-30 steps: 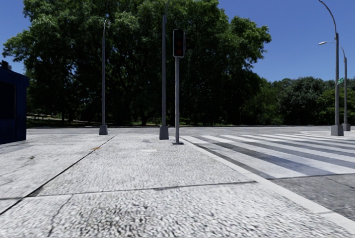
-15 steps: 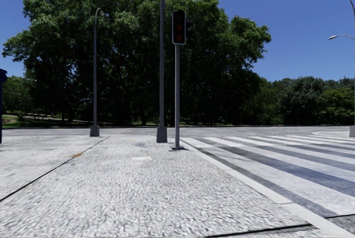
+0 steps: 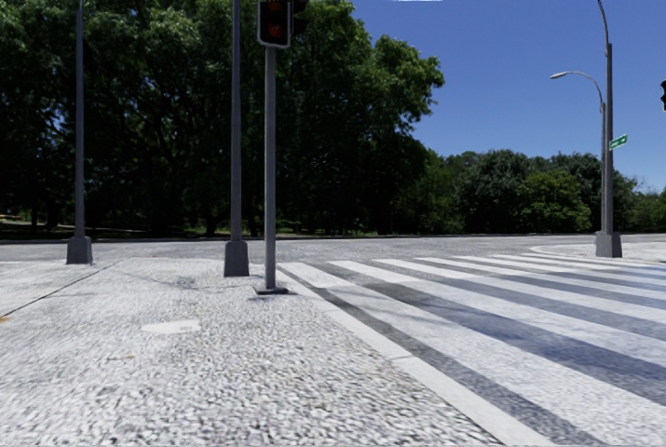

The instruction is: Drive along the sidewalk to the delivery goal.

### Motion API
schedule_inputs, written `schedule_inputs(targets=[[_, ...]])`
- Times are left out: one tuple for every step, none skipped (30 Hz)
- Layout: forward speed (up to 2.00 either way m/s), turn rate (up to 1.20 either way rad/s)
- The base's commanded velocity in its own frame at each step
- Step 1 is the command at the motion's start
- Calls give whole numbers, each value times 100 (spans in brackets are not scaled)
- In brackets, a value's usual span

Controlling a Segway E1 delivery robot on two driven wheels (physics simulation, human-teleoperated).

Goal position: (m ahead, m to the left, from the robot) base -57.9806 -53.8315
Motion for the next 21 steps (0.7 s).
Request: schedule_inputs(targets=[[144,-55],[142,-55],[142,-55],[140,-55],[140,-55],[139,-55],[139,-55],[137,-55],[133,-55],[128,-55],[128,-55],[120,-55],[113,-55],[111,-55],[111,-55],[111,-55],[111,-55],[111,-55],[111,-55],[111,-55],[111,-55]])
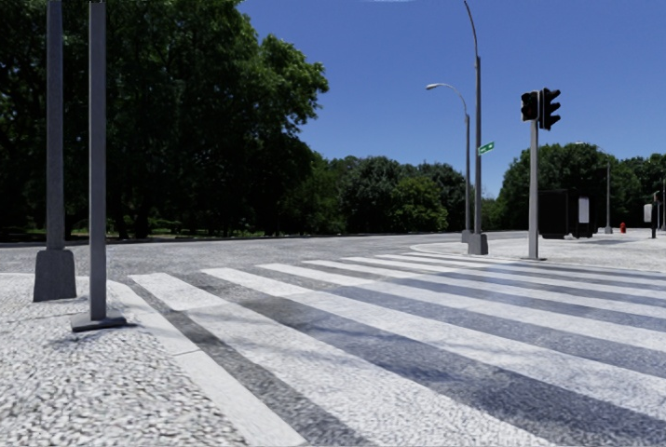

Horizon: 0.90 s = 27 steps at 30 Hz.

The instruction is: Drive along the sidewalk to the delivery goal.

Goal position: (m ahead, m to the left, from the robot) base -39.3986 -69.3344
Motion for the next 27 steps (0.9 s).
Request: schedule_inputs(targets=[[111,-55],[111,-55],[115,-55],[121,-55],[123,-55],[123,-55],[123,-55],[127,-55],[130,-55],[130,-55],[132,-55],[133,-55],[133,-55],[133,-55],[133,-55],[134,-55],[136,-55],[136,-55],[136,-55],[137,-55],[137,-55],[137,-55],[137,-55],[137,-55],[137,-55],[137,-55],[137,-55]])
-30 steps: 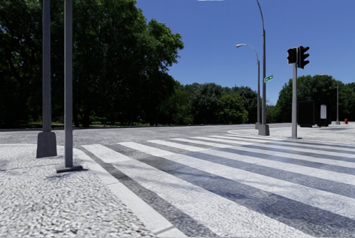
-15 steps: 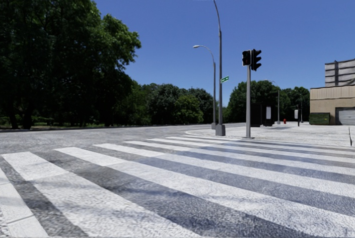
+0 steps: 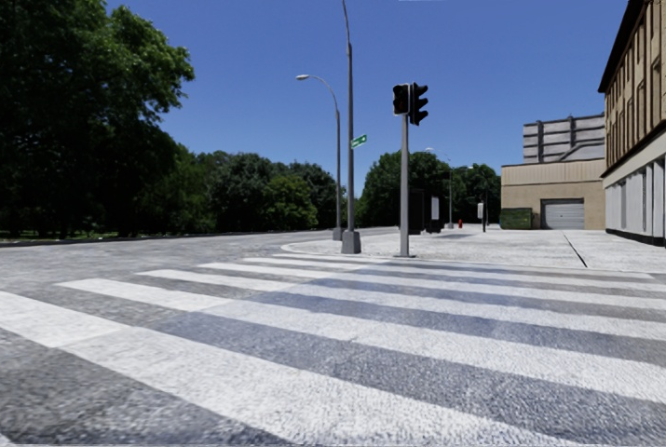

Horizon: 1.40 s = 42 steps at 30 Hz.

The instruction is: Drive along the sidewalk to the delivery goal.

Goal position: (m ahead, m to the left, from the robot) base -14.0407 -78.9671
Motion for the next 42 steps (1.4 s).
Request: schedule_inputs(targets=[[137,-55],[137,-55],[137,-55],[137,-55],[137,-55],[137,-55],[137,-55],[137,-55],[137,-55],[137,-55],[137,-55],[137,-55],[137,-55],[137,-55],[137,-55],[137,-55],[140,-55],[140,-55],[200,-55],[200,-55],[200,-55],[200,-55],[200,-55],[200,-55],[200,-55],[200,-55],[200,-55],[200,-55],[200,-55],[200,-55],[200,-55],[200,-55],[200,-55],[200,-55],[200,-55],[200,-55],[200,-55],[200,-53],[200,-48],[200,-48],[200,-31],[200,0]])
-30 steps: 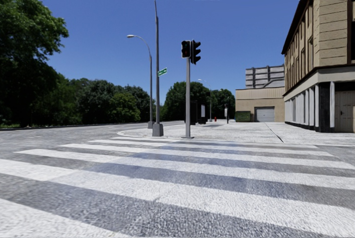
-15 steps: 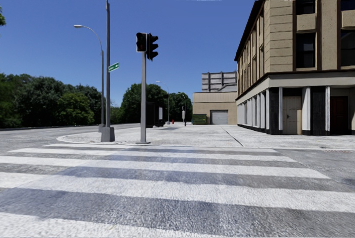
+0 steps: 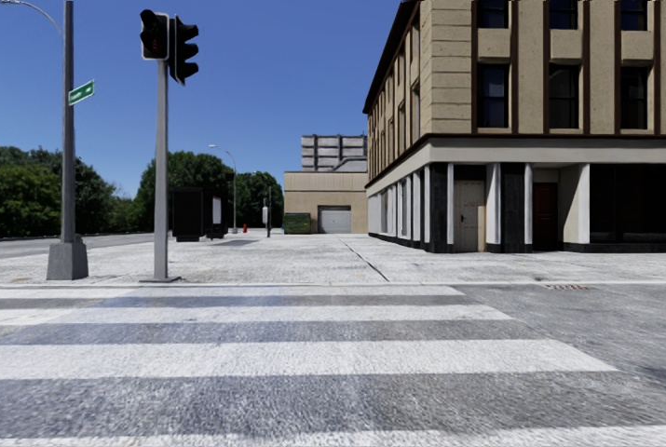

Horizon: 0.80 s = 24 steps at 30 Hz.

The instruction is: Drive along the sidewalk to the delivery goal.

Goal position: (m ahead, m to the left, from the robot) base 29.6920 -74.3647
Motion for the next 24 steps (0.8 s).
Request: schedule_inputs(targets=[[200,0],[200,0],[200,0],[200,0],[200,0],[200,0],[200,0],[200,0],[200,0],[200,0],[200,0],[200,0],[200,0],[200,0],[200,0],[200,0],[200,0],[200,0],[200,0],[200,0],[200,0],[200,0],[200,0],[200,0]])
